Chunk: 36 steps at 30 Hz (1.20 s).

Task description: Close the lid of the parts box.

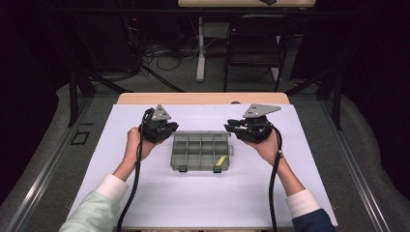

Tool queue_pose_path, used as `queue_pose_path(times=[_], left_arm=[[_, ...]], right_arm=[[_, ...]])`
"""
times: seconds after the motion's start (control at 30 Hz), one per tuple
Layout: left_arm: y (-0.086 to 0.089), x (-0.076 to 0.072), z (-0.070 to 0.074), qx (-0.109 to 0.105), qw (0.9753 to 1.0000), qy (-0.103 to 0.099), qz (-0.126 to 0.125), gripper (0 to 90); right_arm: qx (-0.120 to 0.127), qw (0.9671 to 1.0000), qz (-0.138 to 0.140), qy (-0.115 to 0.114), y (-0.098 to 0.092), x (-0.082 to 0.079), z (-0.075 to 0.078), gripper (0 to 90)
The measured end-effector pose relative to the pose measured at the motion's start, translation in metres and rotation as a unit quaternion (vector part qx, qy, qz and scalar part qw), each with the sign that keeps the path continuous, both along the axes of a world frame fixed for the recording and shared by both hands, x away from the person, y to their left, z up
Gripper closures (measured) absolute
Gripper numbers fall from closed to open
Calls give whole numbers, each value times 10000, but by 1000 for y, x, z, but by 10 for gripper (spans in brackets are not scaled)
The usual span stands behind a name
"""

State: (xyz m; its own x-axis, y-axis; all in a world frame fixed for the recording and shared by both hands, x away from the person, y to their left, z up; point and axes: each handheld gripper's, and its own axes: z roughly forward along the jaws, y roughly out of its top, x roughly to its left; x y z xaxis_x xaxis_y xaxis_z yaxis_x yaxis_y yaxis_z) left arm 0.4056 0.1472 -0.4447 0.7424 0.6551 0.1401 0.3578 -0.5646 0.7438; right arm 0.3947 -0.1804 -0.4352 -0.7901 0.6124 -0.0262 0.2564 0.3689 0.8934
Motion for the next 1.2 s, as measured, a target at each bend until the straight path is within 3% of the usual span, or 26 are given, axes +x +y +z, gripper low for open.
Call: queue_pose_path(times=[0.23,0.67,1.2], left_arm=[[0,-10,-12,-49,10000,26,-60,854],[1,-24,-33,-64,9998,9,-180,851],[2,-27,-64,26,9997,183,-181,854]], right_arm=[[-215,9997,-19,114,12,-3,-22,900],[-480,9986,62,201,22,-10,-55,900],[-907,9951,85,394,28,-12,-74,900]])
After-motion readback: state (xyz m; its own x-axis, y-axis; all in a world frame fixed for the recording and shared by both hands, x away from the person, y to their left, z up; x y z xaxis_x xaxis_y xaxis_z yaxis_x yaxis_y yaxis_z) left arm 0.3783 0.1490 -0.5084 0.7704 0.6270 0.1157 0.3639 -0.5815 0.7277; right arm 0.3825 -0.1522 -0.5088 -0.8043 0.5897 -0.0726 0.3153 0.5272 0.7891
